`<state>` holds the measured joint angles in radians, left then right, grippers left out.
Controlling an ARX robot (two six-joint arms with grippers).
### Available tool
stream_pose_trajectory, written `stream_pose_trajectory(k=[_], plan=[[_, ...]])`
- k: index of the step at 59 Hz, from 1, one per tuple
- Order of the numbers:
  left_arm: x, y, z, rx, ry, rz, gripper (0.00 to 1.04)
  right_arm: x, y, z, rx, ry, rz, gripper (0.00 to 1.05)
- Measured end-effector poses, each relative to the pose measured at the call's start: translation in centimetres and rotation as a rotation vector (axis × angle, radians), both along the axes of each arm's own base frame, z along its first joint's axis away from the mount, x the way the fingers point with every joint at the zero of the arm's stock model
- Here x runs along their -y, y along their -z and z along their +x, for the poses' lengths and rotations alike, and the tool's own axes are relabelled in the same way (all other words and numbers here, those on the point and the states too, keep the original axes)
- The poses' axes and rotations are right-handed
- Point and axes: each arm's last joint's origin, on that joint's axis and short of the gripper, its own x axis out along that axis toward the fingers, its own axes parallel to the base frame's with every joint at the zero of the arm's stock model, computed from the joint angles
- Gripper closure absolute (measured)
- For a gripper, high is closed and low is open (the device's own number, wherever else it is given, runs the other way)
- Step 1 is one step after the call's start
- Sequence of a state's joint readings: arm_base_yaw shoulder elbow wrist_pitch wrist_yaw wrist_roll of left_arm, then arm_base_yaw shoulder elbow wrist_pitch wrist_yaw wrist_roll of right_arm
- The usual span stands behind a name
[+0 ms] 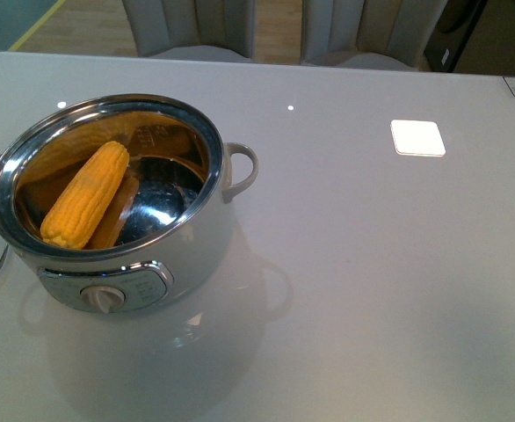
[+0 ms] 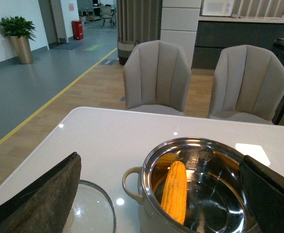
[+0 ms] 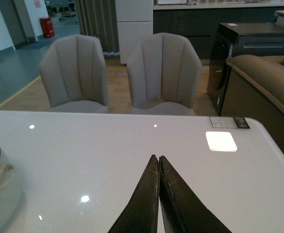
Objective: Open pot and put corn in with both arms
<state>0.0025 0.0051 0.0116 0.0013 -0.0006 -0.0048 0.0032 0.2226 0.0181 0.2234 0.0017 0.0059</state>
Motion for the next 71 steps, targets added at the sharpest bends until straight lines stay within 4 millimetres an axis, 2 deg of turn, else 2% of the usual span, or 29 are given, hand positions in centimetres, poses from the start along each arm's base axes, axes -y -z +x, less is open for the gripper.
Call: stream_pose_trajectory(k=[11, 19, 35, 52, 56, 63, 71], plan=[[0.0, 0.0, 0.0, 0.000, 0.000, 0.000, 0.07, 0.0, 0.0, -0.3, -0.001, 0.000, 0.000, 1.03], [0.0, 0.0, 0.0, 0.000, 0.000, 0.000, 0.07, 0.0, 0.3, -1.3, -0.011, 0.000, 0.000, 1.03], [0.0, 0.0, 0.0, 0.000, 0.000, 0.000, 0.07, 0.0, 0.3, -1.4, -0.006, 0.000, 0.000, 1.03], [0.0, 0.0, 0.0, 0.000, 0.000, 0.000, 0.07, 0.0, 0.3, -1.4, -0.005, 0.000, -0.001, 0.54], [0.0, 0.0, 0.0, 0.000, 0.000, 0.000, 0.07, 0.0, 0.3, -1.4, -0.005, 0.000, -0.001, 0.40], [0.0, 0.0, 0.0, 0.000, 0.000, 0.000, 0.07, 0.0, 0.3, -1.4, -0.005, 0.000, -0.001, 0.09], [0.0, 0.0, 0.0, 0.000, 0.000, 0.000, 0.07, 0.0, 0.3, -1.4, -0.005, 0.000, -0.001, 0.09]])
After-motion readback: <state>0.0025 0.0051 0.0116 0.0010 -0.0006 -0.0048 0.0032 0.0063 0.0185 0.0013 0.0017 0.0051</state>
